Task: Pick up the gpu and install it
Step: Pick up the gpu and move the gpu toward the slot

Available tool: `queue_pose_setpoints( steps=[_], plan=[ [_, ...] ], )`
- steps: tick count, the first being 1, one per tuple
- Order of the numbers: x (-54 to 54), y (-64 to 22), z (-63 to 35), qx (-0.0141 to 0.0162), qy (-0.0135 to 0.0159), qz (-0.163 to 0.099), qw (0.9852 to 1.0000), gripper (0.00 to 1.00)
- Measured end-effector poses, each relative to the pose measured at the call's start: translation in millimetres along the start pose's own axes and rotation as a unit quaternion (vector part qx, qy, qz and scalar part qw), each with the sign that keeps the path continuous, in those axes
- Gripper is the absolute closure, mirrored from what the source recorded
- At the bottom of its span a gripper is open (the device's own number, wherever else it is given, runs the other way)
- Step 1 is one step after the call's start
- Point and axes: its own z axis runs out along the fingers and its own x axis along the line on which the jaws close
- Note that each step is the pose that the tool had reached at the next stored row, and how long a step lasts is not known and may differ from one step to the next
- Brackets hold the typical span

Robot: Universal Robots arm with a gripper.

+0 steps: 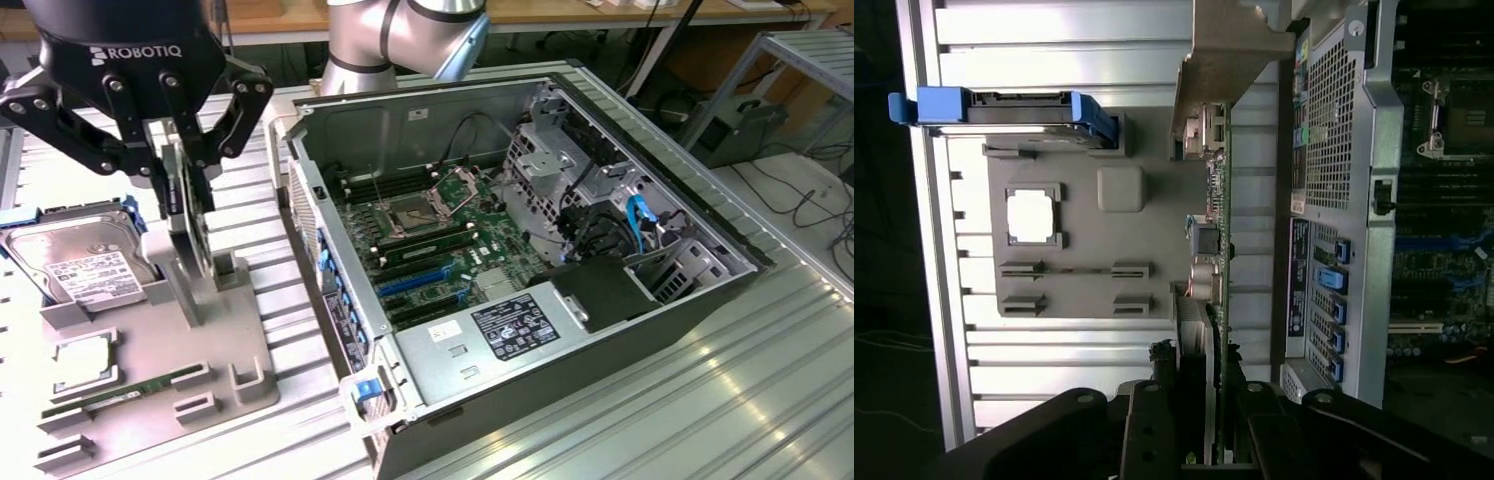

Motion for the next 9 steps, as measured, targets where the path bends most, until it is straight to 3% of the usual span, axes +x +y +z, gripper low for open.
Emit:
queue_pose_setpoints(
  steps=[2,3,9],
  plan=[
    [-0.1,0.0,-1.1,-0.0062,0.0002,0.000,1.0000,0.73],
    [-0.1,-0.1,-1.9,-0.0075,0.0002,0.000,1.0000,0.73],
    [-0.2,0.0,-3.1,-0.0079,-0.0007,0.000,1.0000,0.73]
  ],
)
